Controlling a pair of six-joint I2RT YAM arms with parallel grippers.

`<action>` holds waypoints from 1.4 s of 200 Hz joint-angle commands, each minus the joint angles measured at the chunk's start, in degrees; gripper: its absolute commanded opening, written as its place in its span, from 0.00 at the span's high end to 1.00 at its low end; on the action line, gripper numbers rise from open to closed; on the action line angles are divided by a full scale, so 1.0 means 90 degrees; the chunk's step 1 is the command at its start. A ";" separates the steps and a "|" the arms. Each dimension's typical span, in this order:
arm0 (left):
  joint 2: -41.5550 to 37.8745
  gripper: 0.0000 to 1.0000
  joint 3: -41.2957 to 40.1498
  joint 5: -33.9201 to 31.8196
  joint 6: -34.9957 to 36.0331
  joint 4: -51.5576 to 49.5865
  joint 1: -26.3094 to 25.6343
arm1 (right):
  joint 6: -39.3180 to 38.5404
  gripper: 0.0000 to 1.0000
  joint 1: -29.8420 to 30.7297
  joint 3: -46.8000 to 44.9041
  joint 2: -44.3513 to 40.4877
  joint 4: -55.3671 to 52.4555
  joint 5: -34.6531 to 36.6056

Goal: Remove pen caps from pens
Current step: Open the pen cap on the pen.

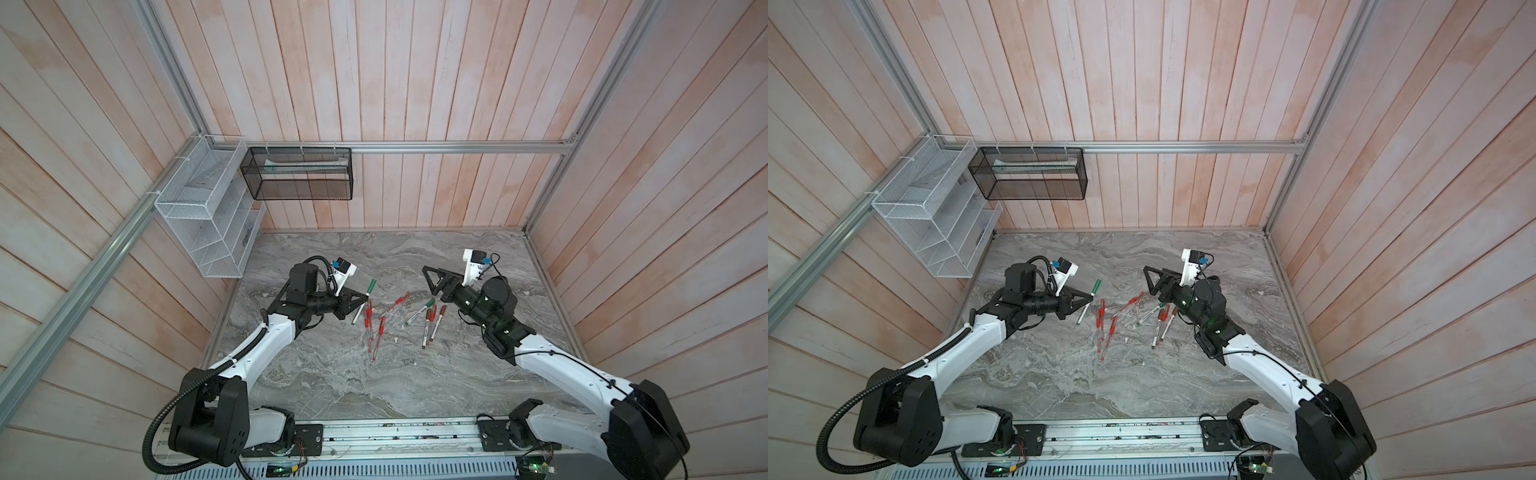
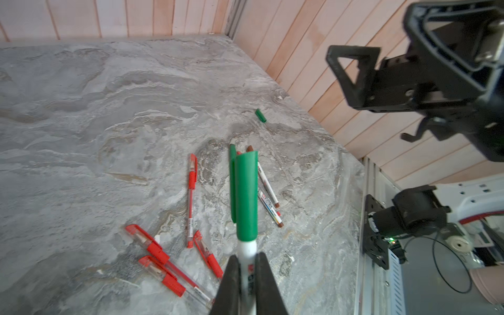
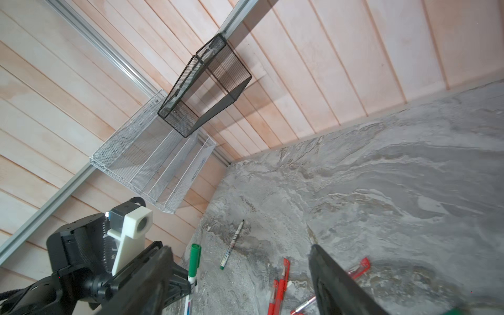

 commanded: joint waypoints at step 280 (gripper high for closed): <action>-0.0188 1.00 -0.0413 0.0965 -0.0523 0.1284 0.0348 | 0.1343 0.84 0.1460 0.1934 0.3376 0.1880 -0.1713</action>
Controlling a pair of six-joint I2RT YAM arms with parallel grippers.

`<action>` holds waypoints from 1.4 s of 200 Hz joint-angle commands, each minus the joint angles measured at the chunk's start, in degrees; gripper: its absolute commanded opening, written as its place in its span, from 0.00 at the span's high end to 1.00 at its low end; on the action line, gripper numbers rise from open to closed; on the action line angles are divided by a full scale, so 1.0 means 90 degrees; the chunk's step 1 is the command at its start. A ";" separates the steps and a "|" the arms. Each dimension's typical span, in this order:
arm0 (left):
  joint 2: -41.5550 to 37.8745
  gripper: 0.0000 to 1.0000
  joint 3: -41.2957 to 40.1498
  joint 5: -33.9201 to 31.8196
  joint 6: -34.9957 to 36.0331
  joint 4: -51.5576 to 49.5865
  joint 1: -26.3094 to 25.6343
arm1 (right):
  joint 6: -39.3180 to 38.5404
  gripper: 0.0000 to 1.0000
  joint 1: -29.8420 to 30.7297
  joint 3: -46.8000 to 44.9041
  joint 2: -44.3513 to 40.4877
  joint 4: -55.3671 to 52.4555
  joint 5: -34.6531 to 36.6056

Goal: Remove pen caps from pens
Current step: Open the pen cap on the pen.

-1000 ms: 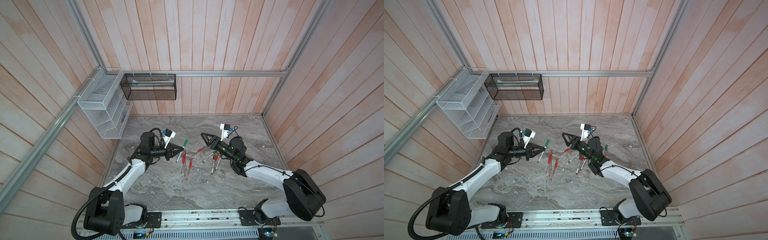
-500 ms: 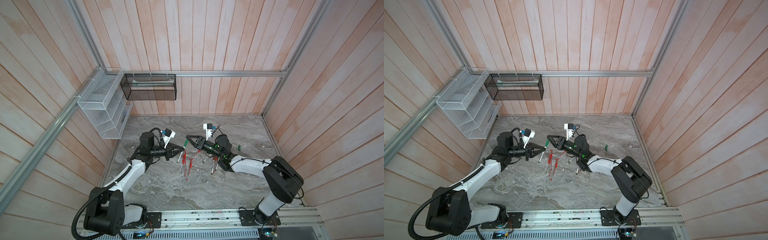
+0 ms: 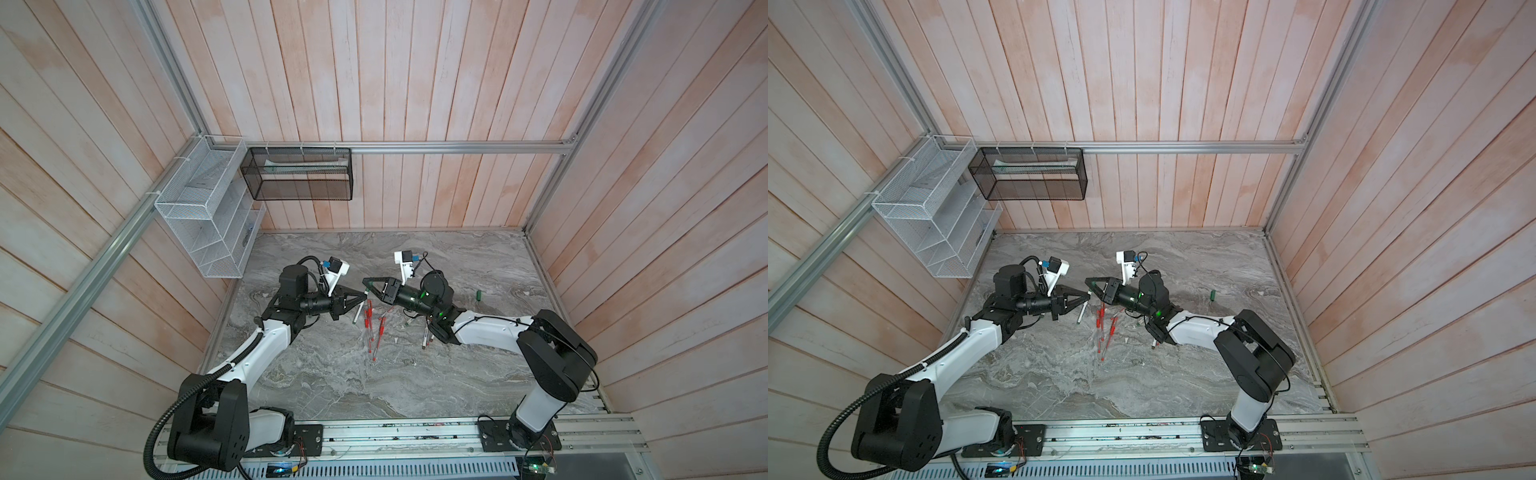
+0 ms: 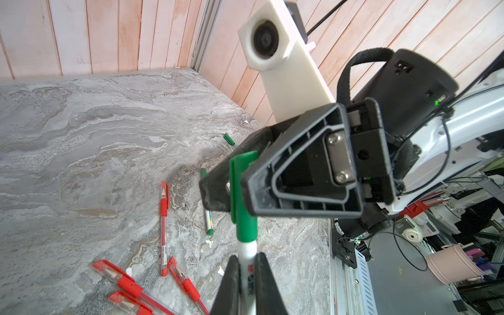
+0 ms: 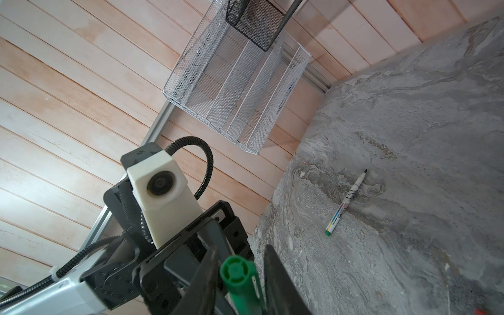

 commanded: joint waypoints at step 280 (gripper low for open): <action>-0.0251 1.00 -0.0687 -0.0408 0.1030 -0.0722 -0.0384 | -0.0207 1.00 -0.2465 0.0663 -0.1122 -0.0829 -0.0666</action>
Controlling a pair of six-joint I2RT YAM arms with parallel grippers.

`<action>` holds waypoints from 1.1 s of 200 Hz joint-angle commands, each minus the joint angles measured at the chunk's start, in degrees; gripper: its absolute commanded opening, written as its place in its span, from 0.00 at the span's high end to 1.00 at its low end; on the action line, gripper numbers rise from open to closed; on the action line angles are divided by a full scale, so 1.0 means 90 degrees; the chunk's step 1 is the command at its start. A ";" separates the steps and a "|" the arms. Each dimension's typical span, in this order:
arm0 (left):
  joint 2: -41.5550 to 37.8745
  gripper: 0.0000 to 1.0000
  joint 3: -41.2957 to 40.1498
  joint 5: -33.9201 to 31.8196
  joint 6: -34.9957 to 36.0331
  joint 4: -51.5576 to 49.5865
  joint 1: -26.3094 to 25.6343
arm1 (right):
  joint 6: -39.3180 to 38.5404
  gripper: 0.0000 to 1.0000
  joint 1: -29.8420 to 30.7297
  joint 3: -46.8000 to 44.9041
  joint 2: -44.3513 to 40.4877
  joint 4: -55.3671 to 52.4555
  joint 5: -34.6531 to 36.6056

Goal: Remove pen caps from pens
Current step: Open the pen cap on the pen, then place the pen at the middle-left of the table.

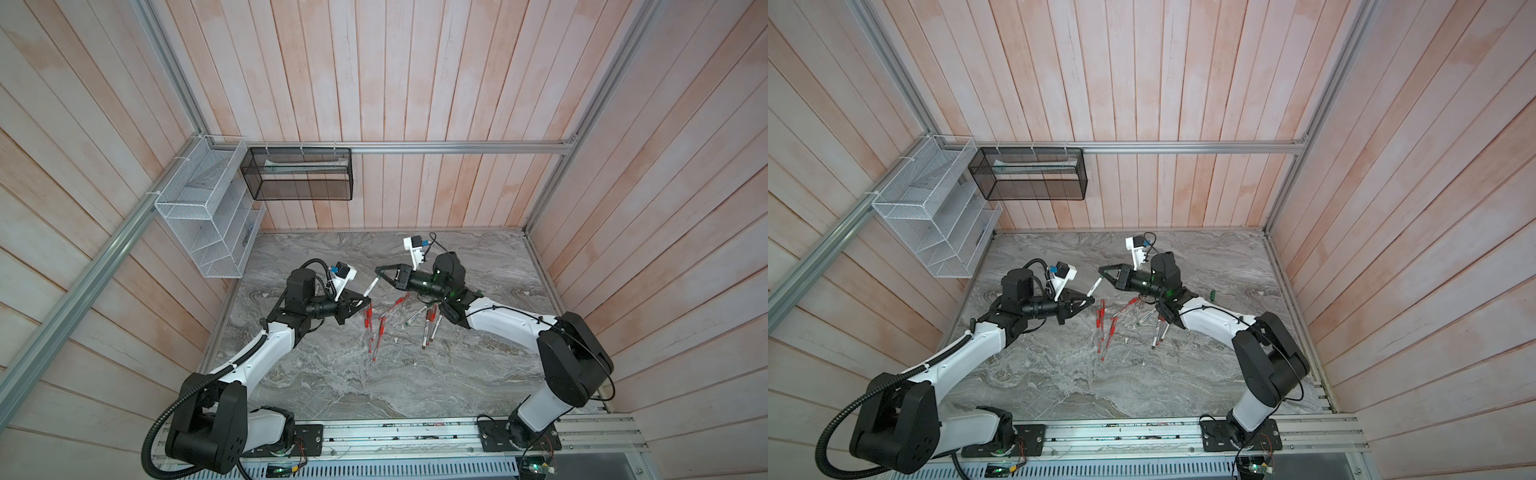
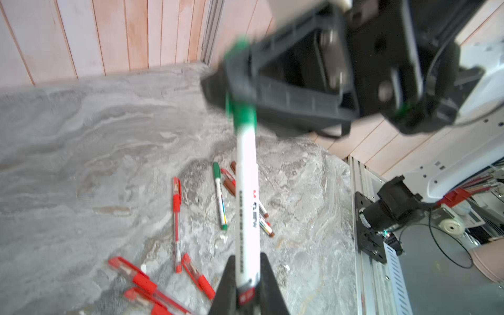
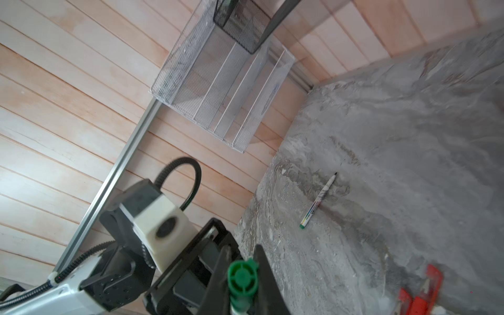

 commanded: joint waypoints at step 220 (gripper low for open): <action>0.1307 0.98 0.0391 -0.4208 -0.0489 -0.0678 0.0811 | -0.2251 1.00 -0.2688 -0.1510 -0.3295 -0.4399 0.1860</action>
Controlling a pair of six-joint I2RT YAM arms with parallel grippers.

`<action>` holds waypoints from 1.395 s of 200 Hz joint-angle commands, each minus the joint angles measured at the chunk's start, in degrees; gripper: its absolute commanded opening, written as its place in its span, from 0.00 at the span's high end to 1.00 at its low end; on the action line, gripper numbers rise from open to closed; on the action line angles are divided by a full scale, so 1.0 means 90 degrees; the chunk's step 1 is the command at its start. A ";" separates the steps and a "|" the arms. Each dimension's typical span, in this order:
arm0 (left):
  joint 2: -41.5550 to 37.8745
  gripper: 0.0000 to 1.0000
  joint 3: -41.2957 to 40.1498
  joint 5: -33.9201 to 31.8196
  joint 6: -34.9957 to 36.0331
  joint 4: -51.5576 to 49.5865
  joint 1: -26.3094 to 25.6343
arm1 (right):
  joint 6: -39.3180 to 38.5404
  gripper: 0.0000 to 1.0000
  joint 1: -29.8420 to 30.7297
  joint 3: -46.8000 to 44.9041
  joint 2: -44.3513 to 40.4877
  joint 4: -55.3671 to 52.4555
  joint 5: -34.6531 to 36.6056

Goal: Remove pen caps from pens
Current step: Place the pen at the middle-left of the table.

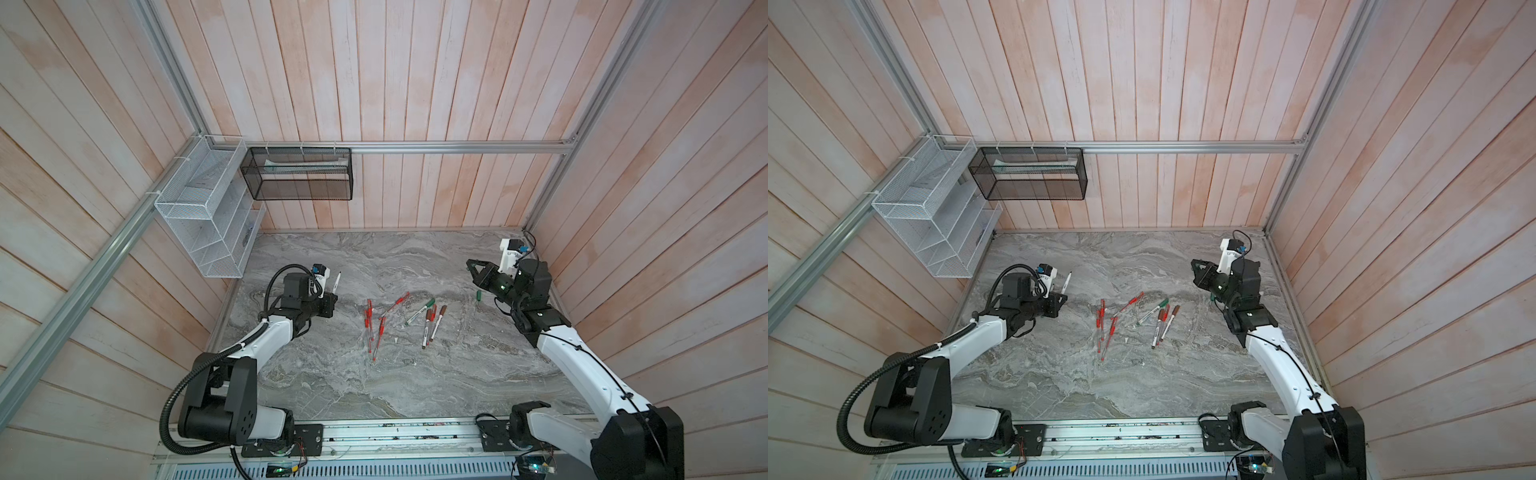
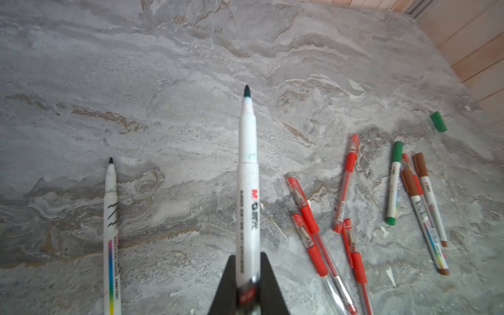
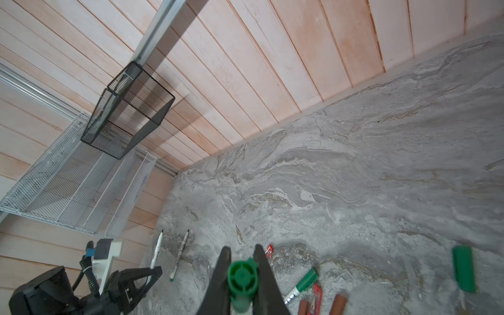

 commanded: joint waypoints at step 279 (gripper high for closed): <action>0.0798 0.69 0.0913 -0.0688 -0.0178 -0.0762 0.0360 | -0.1235 1.00 -0.1650 -0.0090 -0.0499 -0.2305 -0.0194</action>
